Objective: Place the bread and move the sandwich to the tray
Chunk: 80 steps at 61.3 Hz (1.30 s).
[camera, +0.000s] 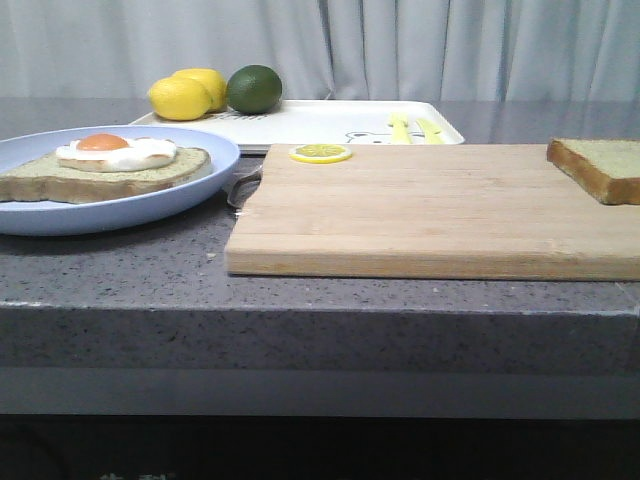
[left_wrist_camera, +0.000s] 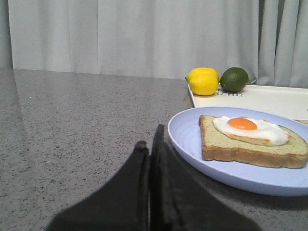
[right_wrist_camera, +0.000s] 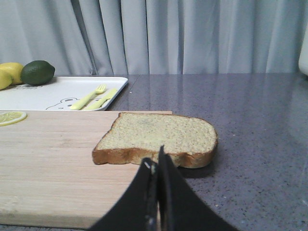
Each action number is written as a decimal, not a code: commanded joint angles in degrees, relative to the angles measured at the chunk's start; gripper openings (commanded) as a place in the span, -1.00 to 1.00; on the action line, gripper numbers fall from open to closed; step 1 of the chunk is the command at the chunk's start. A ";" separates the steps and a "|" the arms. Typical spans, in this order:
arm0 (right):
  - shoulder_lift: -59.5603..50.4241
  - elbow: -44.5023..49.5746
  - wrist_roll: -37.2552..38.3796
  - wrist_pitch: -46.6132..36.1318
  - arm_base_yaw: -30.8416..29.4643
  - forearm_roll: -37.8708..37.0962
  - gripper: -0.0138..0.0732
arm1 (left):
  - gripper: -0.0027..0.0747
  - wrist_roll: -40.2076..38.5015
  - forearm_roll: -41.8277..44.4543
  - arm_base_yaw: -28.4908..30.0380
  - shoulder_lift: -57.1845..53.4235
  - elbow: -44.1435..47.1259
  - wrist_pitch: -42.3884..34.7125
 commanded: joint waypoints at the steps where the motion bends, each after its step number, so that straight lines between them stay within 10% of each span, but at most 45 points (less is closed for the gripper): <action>1: -1.06 -0.12 -0.40 -4.67 0.03 0.08 -0.84 | -0.98 -0.34 -0.47 0.10 -1.31 0.10 -5.12; 27: -1.06 -5.65 -0.40 -8.81 0.04 0.08 -0.84 | -0.98 -0.34 -3.04 0.10 -1.12 -6.75 -3.13; 60: 16.55 -41.53 -0.40 23.80 0.04 0.02 -0.84 | -0.98 -0.34 -0.96 0.10 15.26 -46.25 27.18; 80: 27.23 -45.67 -0.40 34.26 0.04 1.09 -0.84 | -0.98 -0.34 -1.68 0.10 23.55 -47.55 29.06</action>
